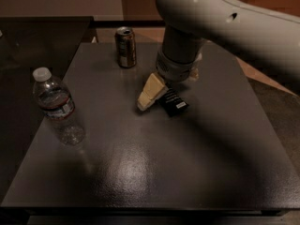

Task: Pick rxbar chocolate

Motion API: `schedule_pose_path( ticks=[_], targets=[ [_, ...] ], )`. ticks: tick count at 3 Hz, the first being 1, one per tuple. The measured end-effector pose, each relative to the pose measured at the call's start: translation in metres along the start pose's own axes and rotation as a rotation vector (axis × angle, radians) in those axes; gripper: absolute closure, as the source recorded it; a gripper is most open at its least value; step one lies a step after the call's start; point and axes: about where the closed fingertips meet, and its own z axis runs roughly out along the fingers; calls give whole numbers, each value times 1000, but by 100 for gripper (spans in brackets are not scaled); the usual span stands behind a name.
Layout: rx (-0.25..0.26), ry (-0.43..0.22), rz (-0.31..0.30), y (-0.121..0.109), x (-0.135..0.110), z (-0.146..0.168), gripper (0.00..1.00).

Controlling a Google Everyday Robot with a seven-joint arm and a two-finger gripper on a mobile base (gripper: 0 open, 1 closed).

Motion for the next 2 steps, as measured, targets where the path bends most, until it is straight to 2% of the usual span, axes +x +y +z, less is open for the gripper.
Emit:
schedule_pose_path(
  ticks=[2],
  targets=[
    [20,47,-13,1,-6,26,0]
  ],
)
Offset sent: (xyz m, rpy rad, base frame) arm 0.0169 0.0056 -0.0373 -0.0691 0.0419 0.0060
